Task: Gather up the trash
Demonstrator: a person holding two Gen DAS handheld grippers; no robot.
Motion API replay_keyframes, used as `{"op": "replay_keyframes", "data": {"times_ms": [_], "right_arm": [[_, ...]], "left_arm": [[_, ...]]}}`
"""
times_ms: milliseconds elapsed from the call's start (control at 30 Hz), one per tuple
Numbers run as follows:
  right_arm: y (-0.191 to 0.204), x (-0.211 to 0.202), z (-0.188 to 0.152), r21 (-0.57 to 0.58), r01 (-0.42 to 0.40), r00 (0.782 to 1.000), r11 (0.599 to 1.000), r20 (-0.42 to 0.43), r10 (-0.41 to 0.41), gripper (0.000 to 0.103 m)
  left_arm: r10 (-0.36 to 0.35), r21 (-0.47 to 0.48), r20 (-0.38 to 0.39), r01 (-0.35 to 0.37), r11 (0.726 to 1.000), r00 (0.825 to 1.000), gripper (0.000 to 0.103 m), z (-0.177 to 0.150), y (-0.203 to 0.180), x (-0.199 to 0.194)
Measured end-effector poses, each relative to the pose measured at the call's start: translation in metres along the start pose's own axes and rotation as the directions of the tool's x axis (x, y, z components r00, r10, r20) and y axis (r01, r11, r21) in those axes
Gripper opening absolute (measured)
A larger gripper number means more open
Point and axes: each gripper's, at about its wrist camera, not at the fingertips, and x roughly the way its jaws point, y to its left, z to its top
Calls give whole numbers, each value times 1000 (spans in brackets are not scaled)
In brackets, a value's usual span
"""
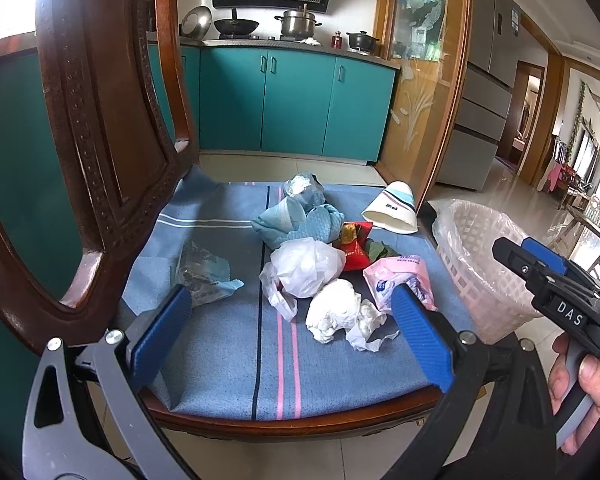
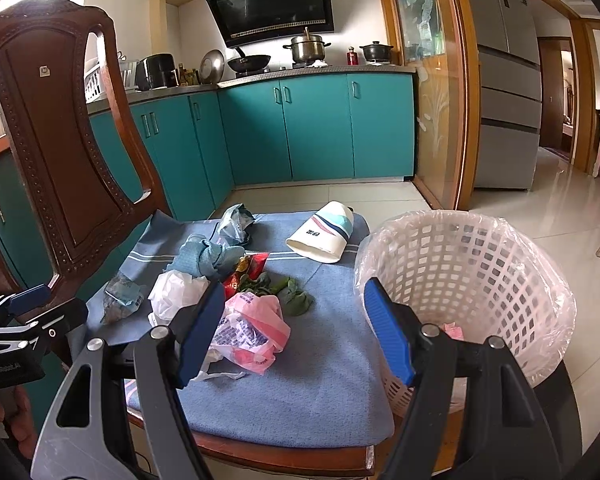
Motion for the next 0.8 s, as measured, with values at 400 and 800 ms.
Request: {"op": "replay_keyframes", "data": {"times_ms": [400, 800], "right_arm": [[16, 24, 4, 42, -142, 987, 989, -69, 145, 71], [97, 174, 44, 75, -172, 945, 982, -267, 186, 65]], "left_arm": [[40, -87, 28, -38, 996, 999, 99, 10, 27, -2], [36, -166, 34, -30, 986, 999, 99, 18, 50, -2]]}}
